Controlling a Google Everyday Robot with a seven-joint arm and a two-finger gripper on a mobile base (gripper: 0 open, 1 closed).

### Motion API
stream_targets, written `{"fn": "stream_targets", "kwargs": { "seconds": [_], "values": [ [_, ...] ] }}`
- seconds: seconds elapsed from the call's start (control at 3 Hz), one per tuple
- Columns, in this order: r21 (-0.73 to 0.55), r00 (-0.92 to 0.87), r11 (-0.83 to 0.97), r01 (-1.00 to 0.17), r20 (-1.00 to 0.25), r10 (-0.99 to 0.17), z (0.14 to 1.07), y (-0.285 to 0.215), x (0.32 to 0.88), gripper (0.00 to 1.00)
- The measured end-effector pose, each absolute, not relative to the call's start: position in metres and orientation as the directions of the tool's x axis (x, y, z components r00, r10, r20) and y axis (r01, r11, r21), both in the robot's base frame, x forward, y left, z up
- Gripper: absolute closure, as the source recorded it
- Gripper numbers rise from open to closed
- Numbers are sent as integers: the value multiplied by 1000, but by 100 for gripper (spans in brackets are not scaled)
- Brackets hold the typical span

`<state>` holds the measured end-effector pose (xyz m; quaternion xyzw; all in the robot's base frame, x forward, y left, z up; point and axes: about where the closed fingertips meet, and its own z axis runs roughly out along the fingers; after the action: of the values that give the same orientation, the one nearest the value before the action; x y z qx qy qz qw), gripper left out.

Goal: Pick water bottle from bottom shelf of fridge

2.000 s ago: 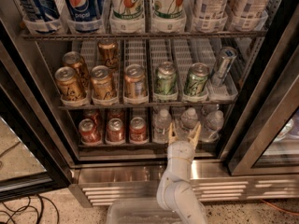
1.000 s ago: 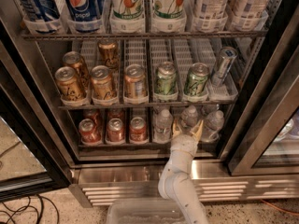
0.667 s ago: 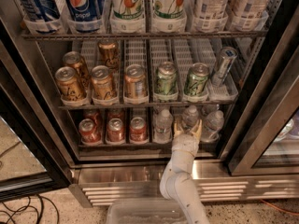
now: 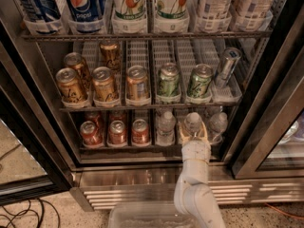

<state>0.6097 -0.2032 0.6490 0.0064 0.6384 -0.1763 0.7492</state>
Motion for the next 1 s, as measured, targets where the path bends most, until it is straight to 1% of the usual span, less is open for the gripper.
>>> {"fn": "stream_targets", "kwargs": {
  "seconds": [0.33, 0.67, 1.0],
  "values": [
    [-257, 176, 948, 190, -941, -290, 686, -218, 578, 100],
    [-269, 182, 962, 42, -945, -272, 684, -224, 546, 100],
    [-115, 22, 980, -165, -993, -113, 621, -236, 511, 100]
  ]
}}
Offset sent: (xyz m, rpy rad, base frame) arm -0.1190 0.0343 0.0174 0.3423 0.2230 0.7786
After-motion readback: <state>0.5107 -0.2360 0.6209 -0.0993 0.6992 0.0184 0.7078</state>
